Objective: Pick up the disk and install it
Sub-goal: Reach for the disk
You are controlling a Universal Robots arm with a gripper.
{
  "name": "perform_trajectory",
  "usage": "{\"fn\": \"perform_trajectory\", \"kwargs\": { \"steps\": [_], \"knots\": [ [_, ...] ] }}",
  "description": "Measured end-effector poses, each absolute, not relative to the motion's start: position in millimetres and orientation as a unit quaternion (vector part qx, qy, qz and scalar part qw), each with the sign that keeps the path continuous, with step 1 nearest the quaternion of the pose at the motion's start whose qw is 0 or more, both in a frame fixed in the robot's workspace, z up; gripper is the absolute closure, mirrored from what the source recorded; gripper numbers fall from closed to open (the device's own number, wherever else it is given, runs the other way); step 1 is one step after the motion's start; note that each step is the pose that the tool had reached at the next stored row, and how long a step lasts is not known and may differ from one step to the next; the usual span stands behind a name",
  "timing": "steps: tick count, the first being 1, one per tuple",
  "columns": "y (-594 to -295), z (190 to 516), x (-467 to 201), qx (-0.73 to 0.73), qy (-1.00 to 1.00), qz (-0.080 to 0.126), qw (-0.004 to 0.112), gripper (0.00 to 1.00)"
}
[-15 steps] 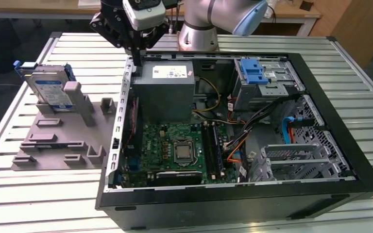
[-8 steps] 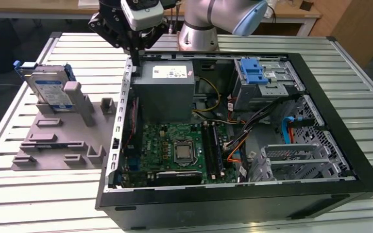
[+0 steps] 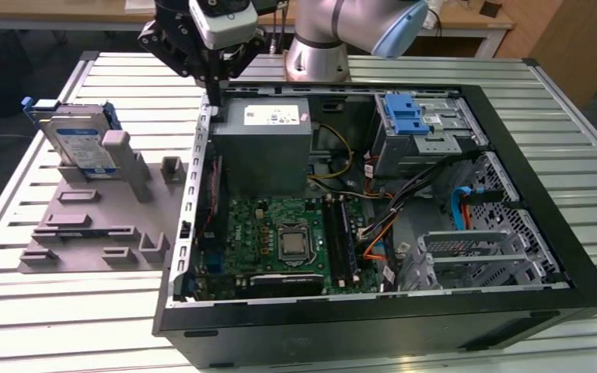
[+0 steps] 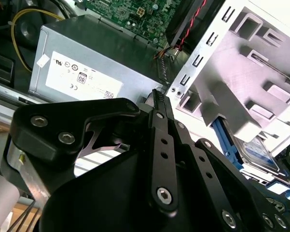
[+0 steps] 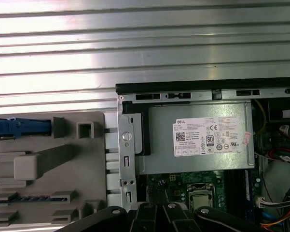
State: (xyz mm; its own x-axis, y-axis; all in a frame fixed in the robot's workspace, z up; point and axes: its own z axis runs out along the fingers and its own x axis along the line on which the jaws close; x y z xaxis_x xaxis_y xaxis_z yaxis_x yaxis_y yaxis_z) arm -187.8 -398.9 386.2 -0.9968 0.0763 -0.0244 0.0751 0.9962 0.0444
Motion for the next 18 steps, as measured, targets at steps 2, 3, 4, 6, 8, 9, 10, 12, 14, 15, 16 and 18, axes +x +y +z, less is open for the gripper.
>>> {"fn": "perform_trajectory", "kwargs": {
  "steps": [2, 3, 4, 6, 8, 9, 10, 12, 14, 15, 16, 18],
  "knots": [
    [-398.9, 386.2, -188.6, 0.038, 0.999, 0.022, 0.013, 0.89],
    [-398.9, 386.1, -189.0, 0.038, 0.999, 0.022, 0.013, 0.89],
    [-398.9, 386.1, -189.4, 0.038, 0.999, 0.022, 0.013, 0.89],
    [-398.9, 386.0, -190.3, 0.038, 0.999, 0.022, 0.013, 0.89],
    [-398.9, 386.0, -191.1, 0.038, 0.999, 0.022, 0.013, 0.89],
    [-398.9, 385.9, -191.5, 0.038, 0.999, 0.022, 0.013, 0.89],
    [-398.9, 385.9, -191.9, 0.038, 0.999, 0.022, 0.013, 0.89],
    [-398.9, 385.8, -192.8, 0.038, 0.999, 0.022, 0.013, 0.89],
    [-398.9, 385.8, -193.7, 0.038, 0.999, 0.022, 0.013, 0.89],
    [-398.9, 385.7, -194.1, 0.038, 0.999, 0.022, 0.013, 0.89],
    [-398.9, 385.7, -194.5, 0.038, 0.999, 0.022, 0.013, 0.89],
    [-398.9, 385.7, -195.3, 0.038, 0.999, 0.022, 0.013, 0.89]
  ]
}}
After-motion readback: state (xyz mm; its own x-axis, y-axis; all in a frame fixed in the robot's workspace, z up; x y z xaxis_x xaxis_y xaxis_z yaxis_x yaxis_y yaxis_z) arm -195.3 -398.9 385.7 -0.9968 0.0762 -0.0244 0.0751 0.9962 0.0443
